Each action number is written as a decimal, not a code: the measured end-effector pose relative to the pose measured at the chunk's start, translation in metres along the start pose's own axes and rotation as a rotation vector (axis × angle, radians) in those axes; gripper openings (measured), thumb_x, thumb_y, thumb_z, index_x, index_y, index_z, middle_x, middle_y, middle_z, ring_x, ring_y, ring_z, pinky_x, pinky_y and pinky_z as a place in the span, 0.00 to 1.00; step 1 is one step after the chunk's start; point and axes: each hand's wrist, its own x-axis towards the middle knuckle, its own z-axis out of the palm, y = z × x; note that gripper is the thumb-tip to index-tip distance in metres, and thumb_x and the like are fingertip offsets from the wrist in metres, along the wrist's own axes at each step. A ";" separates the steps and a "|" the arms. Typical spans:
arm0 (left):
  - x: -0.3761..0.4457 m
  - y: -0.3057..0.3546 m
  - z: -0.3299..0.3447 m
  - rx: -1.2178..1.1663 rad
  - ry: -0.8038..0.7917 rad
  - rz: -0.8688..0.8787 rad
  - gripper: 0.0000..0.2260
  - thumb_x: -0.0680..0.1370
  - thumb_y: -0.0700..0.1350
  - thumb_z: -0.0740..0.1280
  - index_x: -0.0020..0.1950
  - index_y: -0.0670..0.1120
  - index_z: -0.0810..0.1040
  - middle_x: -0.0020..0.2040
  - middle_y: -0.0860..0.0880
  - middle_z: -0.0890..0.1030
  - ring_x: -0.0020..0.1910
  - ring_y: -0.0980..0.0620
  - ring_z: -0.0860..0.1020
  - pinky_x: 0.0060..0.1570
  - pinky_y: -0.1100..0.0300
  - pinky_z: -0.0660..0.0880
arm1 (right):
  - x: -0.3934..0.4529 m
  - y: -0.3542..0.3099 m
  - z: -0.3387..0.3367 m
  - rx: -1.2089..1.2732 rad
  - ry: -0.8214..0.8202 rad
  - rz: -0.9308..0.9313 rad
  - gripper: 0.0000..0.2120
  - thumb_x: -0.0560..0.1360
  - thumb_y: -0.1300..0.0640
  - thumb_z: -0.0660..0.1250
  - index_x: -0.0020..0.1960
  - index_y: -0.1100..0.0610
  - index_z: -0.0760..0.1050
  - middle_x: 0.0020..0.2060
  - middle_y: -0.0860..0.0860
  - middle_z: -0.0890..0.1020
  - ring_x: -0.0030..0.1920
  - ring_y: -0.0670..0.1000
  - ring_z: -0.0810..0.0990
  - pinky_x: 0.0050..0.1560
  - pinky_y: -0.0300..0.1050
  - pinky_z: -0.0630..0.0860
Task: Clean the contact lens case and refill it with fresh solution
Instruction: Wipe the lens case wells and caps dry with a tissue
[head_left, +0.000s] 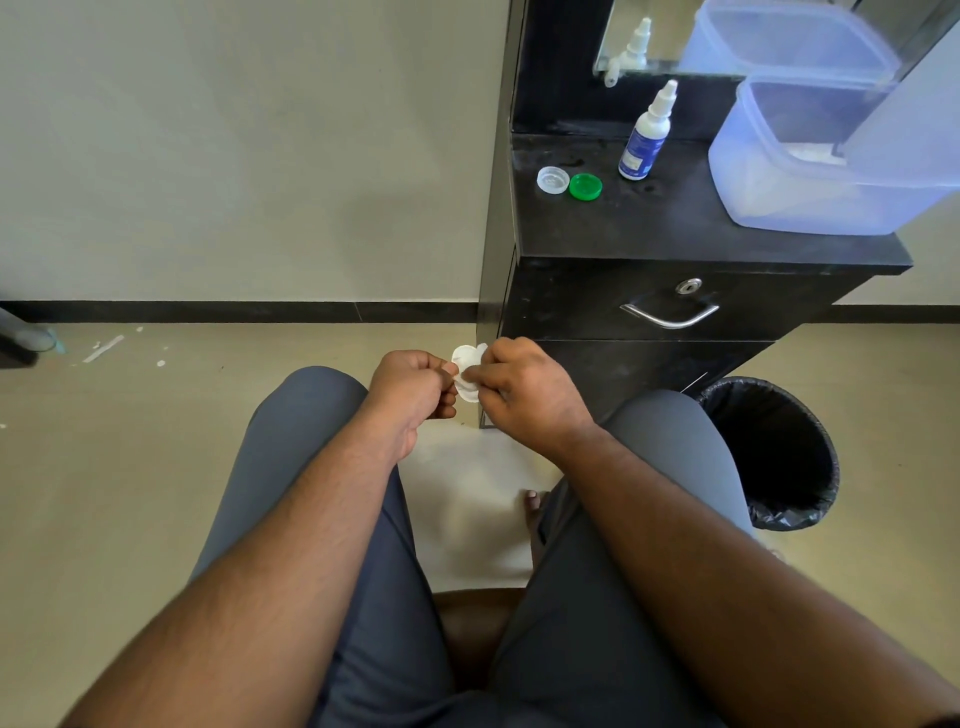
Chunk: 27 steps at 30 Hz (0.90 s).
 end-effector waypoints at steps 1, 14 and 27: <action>0.000 0.000 0.001 0.008 -0.003 0.004 0.07 0.78 0.36 0.65 0.42 0.40 0.79 0.34 0.44 0.77 0.30 0.52 0.74 0.31 0.59 0.77 | 0.000 0.001 0.000 -0.002 0.011 0.010 0.10 0.75 0.62 0.65 0.53 0.58 0.83 0.44 0.53 0.80 0.45 0.54 0.76 0.40 0.48 0.78; 0.005 0.001 0.001 0.041 0.075 0.023 0.09 0.80 0.38 0.62 0.40 0.43 0.77 0.35 0.46 0.76 0.32 0.53 0.73 0.32 0.59 0.74 | -0.001 0.000 -0.001 -0.021 0.074 -0.024 0.10 0.71 0.64 0.69 0.52 0.59 0.83 0.40 0.54 0.81 0.41 0.55 0.76 0.36 0.46 0.76; 0.004 0.003 0.001 0.005 0.079 0.023 0.10 0.79 0.36 0.62 0.39 0.43 0.76 0.34 0.46 0.75 0.31 0.53 0.71 0.30 0.60 0.71 | 0.001 0.002 0.001 -0.056 0.112 0.027 0.11 0.72 0.63 0.70 0.54 0.59 0.82 0.40 0.53 0.82 0.41 0.55 0.76 0.36 0.46 0.77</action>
